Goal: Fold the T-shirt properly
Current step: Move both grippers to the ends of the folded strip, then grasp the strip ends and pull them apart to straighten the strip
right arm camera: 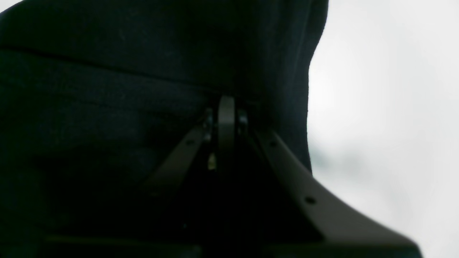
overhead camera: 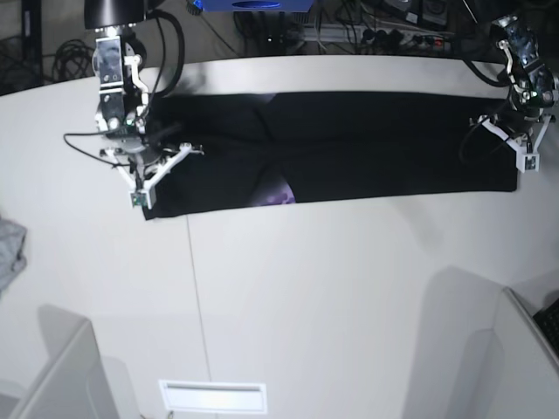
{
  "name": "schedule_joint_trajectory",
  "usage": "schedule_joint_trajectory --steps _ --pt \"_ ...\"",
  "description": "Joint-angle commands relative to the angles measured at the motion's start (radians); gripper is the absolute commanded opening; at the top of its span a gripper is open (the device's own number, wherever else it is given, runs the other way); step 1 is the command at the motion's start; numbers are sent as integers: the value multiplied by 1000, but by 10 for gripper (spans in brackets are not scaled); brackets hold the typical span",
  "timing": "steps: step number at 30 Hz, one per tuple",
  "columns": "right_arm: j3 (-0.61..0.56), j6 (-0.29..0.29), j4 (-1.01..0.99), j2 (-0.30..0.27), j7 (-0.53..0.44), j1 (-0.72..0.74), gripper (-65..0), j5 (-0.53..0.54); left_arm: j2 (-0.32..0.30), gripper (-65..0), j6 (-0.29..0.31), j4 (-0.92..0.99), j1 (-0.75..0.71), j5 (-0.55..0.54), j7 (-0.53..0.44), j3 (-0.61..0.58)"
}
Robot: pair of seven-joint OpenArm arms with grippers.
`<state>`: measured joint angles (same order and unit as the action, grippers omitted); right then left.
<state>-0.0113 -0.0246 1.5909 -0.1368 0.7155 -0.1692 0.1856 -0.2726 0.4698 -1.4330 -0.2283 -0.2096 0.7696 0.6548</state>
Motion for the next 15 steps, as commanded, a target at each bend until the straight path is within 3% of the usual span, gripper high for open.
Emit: schedule_joint_trajectory --steps 1,9,15 --pt "1 -8 -45 -8 59 15 -650 -21 12 -650 13 36 8 43 78 -25" --pt "3 -8 -186 -8 52 167 -650 -21 59 -650 13 93 209 244 81 -49" --pt "1 -10 -192 -8 57 216 -650 -21 65 -650 13 84 261 275 86 -89"
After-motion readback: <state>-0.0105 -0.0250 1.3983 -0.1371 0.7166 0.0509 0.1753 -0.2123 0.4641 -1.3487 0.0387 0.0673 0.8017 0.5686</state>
